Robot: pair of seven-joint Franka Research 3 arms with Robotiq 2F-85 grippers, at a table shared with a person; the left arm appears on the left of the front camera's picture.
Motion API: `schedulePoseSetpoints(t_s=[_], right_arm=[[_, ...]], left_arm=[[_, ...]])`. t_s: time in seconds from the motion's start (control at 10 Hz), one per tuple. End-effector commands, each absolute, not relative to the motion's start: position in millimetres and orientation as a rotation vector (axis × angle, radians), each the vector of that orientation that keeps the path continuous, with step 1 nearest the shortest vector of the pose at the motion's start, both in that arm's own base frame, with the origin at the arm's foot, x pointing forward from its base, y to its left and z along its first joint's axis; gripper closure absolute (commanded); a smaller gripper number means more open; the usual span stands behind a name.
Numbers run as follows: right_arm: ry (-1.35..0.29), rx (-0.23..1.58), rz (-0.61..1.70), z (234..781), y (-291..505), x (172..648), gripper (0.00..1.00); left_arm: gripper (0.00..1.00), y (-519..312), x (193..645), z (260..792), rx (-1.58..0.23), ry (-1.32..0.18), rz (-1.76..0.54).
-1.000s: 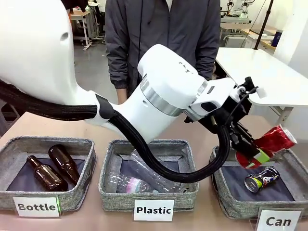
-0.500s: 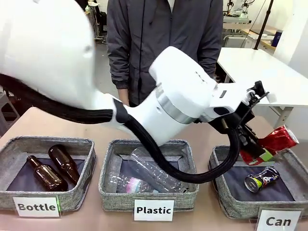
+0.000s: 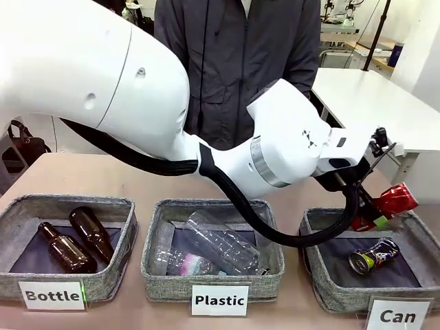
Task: Sort the can waste into the basket.
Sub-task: Pick up the can waste from the table and place it in the right Fabric basket.
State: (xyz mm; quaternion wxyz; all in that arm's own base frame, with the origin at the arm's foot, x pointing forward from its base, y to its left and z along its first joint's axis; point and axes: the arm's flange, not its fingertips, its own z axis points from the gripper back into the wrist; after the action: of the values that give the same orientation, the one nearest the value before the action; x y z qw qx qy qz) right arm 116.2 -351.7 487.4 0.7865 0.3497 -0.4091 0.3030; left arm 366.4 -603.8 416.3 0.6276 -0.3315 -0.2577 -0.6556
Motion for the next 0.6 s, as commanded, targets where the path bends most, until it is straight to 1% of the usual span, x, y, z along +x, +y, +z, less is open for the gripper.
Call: schedulePoseSetpoints(t_s=[0.0,0.1,0.3,0.5], right_arm=[[-0.885,0.751,0.616,490.8,-351.0,108.2,0.00],[-0.885,0.751,0.616,490.8,-351.0,108.2,0.00],[-0.885,0.751,0.616,490.8,-351.0,108.2,0.00],[-0.885,0.751,0.616,490.8,-351.0,108.2,0.00]], left_arm=[[0.45,-606.1,368.2,428.2,-0.765,-0.606,-1.474],[0.00,-604.3,368.5,427.2,-0.762,-0.597,-1.477],[0.00,-603.7,368.3,425.8,-0.764,-0.582,-1.490],[0.00,-594.2,368.3,432.3,-0.767,-0.602,-1.492]])
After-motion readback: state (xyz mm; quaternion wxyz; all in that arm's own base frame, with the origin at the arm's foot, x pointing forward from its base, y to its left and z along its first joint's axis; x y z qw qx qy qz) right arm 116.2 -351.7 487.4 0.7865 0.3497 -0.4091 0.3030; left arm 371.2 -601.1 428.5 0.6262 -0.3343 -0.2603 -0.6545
